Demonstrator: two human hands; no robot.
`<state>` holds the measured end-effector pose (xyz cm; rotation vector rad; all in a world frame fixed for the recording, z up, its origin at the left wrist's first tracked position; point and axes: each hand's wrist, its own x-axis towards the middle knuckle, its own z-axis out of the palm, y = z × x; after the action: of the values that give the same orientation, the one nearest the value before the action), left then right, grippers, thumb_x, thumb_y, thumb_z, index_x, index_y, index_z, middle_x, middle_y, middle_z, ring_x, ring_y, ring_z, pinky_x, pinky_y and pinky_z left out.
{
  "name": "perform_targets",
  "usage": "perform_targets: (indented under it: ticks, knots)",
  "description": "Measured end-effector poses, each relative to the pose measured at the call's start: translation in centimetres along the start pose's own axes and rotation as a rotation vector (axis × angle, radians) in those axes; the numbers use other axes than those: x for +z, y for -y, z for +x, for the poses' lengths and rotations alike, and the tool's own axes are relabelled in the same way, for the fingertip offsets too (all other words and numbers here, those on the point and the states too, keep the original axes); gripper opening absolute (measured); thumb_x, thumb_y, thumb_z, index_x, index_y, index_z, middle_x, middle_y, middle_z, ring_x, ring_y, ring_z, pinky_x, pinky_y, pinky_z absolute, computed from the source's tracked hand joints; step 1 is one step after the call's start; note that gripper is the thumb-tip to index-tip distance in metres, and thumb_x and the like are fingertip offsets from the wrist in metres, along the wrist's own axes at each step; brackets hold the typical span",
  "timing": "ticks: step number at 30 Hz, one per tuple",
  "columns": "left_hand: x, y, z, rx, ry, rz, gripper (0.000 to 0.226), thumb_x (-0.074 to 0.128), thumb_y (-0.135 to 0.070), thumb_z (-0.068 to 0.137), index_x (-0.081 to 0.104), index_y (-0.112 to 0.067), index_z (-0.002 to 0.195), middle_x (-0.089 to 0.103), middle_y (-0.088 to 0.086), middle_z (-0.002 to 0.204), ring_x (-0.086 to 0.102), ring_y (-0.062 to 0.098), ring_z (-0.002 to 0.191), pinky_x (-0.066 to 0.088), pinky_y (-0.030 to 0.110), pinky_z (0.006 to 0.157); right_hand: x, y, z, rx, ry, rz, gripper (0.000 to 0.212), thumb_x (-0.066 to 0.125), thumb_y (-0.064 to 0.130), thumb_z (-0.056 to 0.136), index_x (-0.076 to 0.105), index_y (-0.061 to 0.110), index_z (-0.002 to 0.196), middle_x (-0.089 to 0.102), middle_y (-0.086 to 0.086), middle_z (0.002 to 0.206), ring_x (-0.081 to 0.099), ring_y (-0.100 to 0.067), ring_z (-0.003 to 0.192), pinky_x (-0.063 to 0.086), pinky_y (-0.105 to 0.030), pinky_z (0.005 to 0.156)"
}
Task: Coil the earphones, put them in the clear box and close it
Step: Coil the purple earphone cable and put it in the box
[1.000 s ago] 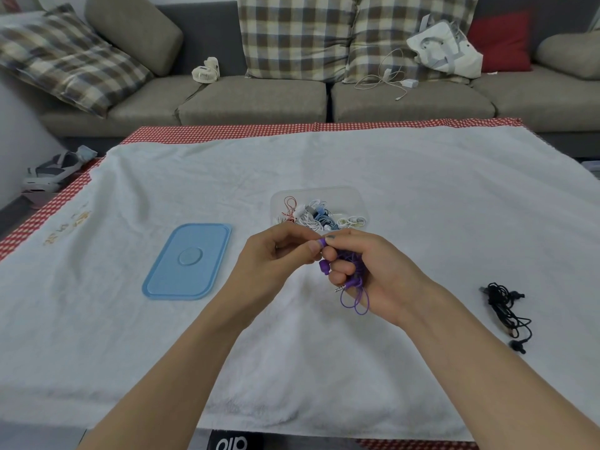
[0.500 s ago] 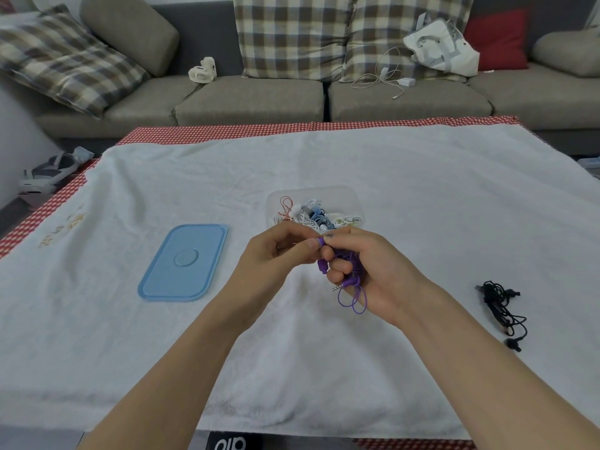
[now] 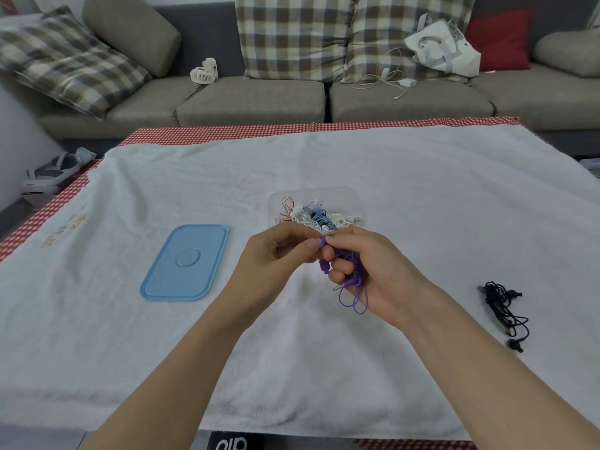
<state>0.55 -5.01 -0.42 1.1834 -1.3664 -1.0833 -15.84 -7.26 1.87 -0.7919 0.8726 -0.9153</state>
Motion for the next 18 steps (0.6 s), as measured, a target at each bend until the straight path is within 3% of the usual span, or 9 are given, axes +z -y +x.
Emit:
perform_targets:
  ticks: [4,8,14,18]
  knots:
    - [0.03,0.38,0.12,-0.043,0.006,-0.109,0.012,0.065,-0.01,0.098,0.075,-0.009,0.103,0.076,0.014,0.102,0.072,0.028,0.1,0.056,0.045,0.1,0.04,0.1,0.0,0.024,0.01,0.044,0.015,0.052,0.0,0.096,0.057,0.003,0.082,0.057,-0.008,0.064,0.04,-0.011,0.044,0.041,-0.022,0.043]
    - [0.31,0.65,0.14,-0.076,0.005,-0.207,0.014,0.062,-0.007,0.099,0.073,-0.003,0.106,0.075,0.018,0.103,0.072,0.028,0.099,0.056,0.041,0.099,0.02,0.04,0.09,0.045,0.018,0.079,0.008,0.052,0.001,0.096,0.057,0.001,0.09,0.056,-0.007,0.064,0.039,-0.009,0.043,0.041,-0.021,0.042]
    - [0.23,0.64,0.32,-0.06,-0.009,-0.175,0.013,0.063,-0.009,0.099,0.074,-0.005,0.103,0.076,0.017,0.101,0.072,0.029,0.098,0.056,0.044,0.099,0.15,0.03,0.05,0.027,0.015,0.066,0.011,0.051,0.001,0.096,0.057,0.001,0.087,0.056,-0.007,0.064,0.038,-0.009,0.044,0.04,-0.021,0.044]
    - [0.36,0.55,0.32,-0.081,0.01,-0.227,0.015,0.061,-0.006,0.099,0.071,0.001,0.107,0.074,0.017,0.099,0.071,0.028,0.094,0.057,0.038,0.095,0.18,0.03,-0.02,0.024,0.017,0.07,0.012,0.051,0.001,0.096,0.057,0.002,0.085,0.056,-0.007,0.065,0.038,-0.01,0.044,0.04,-0.021,0.044]
